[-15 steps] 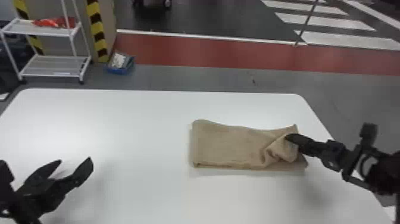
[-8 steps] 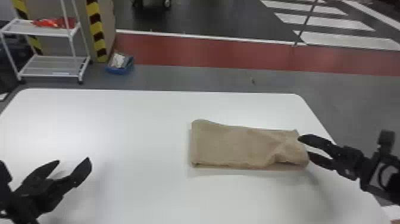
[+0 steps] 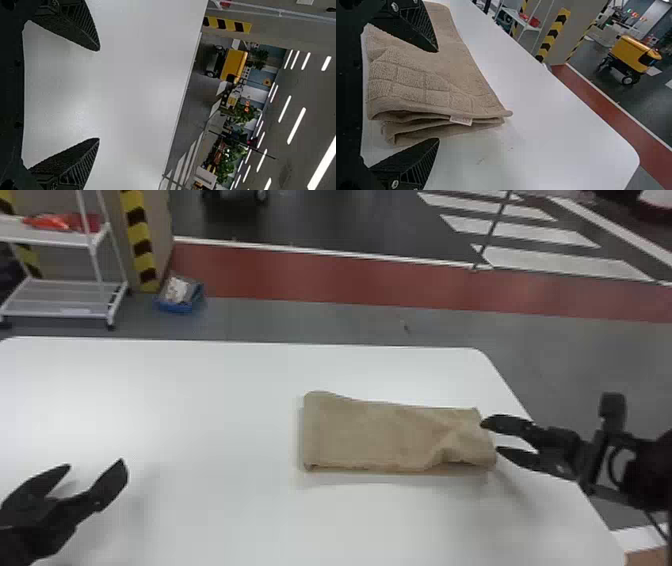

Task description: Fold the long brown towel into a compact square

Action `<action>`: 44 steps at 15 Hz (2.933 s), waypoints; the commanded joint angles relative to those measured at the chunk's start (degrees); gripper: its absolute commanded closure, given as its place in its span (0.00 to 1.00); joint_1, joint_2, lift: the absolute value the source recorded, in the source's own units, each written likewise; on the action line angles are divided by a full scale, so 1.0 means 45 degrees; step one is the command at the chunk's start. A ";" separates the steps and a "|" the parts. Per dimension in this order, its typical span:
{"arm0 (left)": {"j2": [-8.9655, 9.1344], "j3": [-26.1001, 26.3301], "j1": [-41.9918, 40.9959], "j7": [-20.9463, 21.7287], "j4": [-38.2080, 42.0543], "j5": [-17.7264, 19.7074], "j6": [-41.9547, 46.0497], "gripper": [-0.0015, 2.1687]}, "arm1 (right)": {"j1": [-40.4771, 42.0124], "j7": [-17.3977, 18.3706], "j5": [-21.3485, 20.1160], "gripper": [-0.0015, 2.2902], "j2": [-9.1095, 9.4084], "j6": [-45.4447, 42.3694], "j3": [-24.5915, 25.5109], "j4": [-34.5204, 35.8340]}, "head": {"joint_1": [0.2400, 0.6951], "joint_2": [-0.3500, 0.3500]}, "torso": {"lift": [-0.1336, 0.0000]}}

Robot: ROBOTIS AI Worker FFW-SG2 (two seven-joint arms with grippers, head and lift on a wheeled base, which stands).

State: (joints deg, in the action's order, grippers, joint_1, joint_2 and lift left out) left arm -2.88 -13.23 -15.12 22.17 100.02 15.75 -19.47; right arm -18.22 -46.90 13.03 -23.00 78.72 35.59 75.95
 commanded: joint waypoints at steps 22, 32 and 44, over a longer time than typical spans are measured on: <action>-0.0063 -0.0595 -0.0233 0.0288 0.0058 0.0153 0.0039 0.03 | -0.2591 0.0363 -0.3814 0.10 -0.0885 0.1599 -0.4433 -0.1468 | 1.00 0.23 | 0.10; -0.0043 -0.0595 -0.0311 0.0307 0.0058 0.0309 0.0234 0.03 | -0.2806 0.0324 -0.4576 0.21 -0.0612 0.1599 -0.5390 -0.1721 | 1.00 0.26 | 0.10; -0.0043 -0.0654 -0.0350 0.0288 0.0116 0.0309 0.0195 0.03 | -0.2103 -0.0653 -0.3092 0.55 -0.1041 0.2524 -0.3085 0.0368 | 1.00 0.26 | 0.10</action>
State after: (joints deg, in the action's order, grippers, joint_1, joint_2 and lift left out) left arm -3.08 -16.14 -16.68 23.50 100.38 17.14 -18.58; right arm -28.62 -49.44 -2.82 -26.64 88.69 19.53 73.67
